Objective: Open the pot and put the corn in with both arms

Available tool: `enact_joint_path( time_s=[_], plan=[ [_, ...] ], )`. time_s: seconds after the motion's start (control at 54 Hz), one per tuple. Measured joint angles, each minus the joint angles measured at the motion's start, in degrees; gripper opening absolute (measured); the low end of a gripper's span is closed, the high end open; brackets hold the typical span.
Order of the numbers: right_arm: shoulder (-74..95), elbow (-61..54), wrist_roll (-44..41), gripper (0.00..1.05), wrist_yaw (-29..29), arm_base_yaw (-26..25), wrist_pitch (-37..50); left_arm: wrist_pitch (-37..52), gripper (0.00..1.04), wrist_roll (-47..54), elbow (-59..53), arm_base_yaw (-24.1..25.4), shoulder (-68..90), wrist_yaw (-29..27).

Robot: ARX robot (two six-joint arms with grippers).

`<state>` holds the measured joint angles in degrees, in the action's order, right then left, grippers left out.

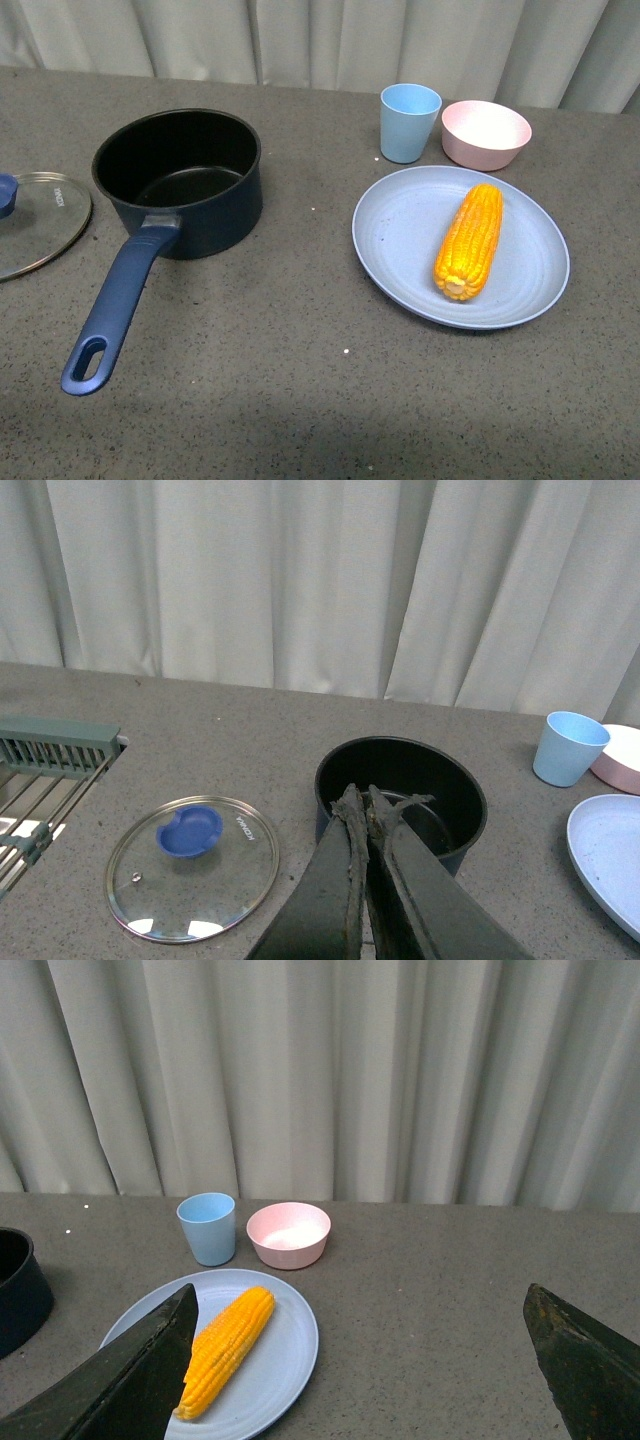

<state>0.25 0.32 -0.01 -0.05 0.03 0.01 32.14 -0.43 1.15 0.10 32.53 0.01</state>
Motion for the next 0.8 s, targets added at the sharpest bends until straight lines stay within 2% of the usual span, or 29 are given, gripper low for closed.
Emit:
enact_joint_path(
  time_s=[0.315, 0.797],
  plan=[
    [0.0, 0.0, 0.0, 0.95, 0.0, 0.0, 0.0, -9.6, 0.04, 0.0, 0.0, 0.0, -10.1, 0.0],
    [0.0, 0.0, 0.0, 0.95, 0.0, 0.0, 0.0, -18.6, 0.04, 0.0, 0.0, 0.0, -19.3, 0.0]
  ],
)
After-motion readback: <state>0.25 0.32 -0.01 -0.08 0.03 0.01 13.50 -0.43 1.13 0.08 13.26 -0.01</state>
